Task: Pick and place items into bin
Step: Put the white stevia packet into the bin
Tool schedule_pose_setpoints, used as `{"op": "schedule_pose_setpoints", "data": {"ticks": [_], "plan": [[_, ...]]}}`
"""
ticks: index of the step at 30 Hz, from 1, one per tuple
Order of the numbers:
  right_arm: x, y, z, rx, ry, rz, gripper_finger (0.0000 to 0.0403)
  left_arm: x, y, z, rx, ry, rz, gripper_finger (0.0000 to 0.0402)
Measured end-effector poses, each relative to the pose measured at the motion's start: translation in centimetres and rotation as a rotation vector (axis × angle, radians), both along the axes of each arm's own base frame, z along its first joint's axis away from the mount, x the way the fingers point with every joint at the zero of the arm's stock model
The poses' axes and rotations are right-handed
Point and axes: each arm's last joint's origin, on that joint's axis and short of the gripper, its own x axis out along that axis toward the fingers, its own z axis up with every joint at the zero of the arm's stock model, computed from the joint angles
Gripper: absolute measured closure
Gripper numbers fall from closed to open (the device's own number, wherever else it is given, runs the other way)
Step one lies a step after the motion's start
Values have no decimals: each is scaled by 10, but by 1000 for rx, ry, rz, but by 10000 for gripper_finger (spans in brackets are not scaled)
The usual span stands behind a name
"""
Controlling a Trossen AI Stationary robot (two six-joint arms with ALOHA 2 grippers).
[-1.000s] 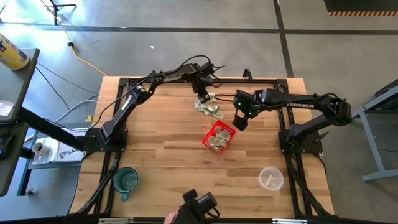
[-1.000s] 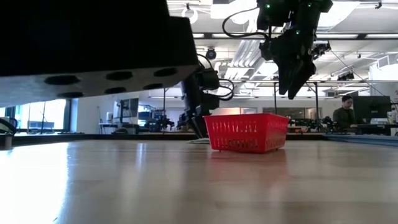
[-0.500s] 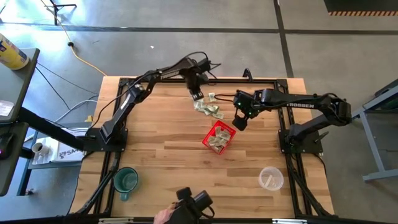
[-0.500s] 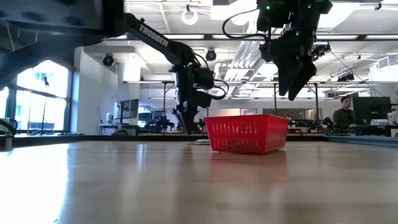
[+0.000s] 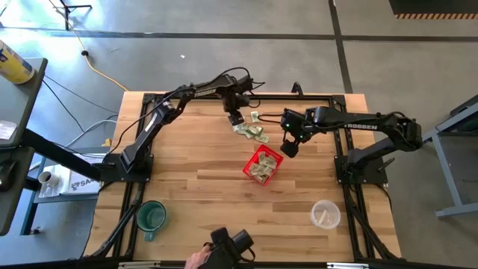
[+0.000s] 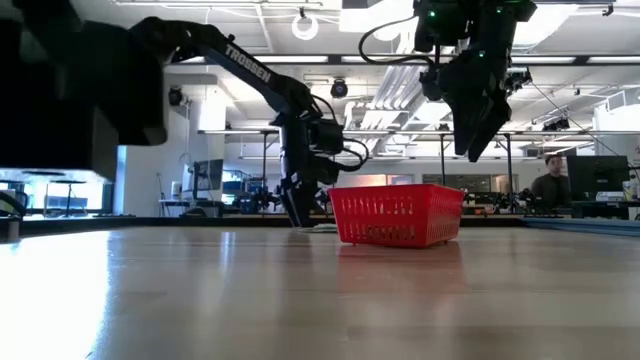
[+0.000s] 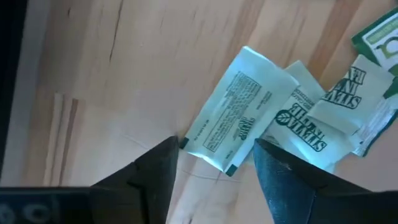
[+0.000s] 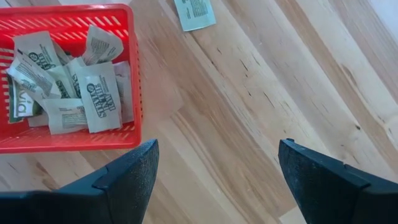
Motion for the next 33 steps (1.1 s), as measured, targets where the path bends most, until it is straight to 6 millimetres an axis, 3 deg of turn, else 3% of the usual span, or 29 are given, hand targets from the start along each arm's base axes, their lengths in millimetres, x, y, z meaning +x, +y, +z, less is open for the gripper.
{"op": "schedule_pose_setpoints", "data": {"ticks": [4, 12, 17, 20, 24, 28, 31, 33], "plan": [[0, 0, 0, -5, 2, 7, 82, -2, 3, 0, -16, -15, -16, 196], [-2, -5, 0, -4, 3, -14, 82, -1, 2, -1, -48, -44, -51, 372], [-3, -9, 0, -5, 2, -30, 82, -7, -4, 4, -87, 44, -45, 359], [-4, -10, 0, 0, 1, -34, 82, -7, -13, 24, -154, 18, -43, 350], [-4, -10, 0, 13, 3, -22, 82, 5, -44, 71, -157, -135, -97, 369], [-5, -5, -1, 35, 29, 36, 82, 29, -93, 98, -149, -292, -262, 369], [-10, 1, 0, 21, 82, 97, 82, 51, -139, 103, -156, -349, -372, 369], [-16, 6, 5, -23, 113, 123, 82, 65, -169, 90, -141, -310, -391, 357]]}}
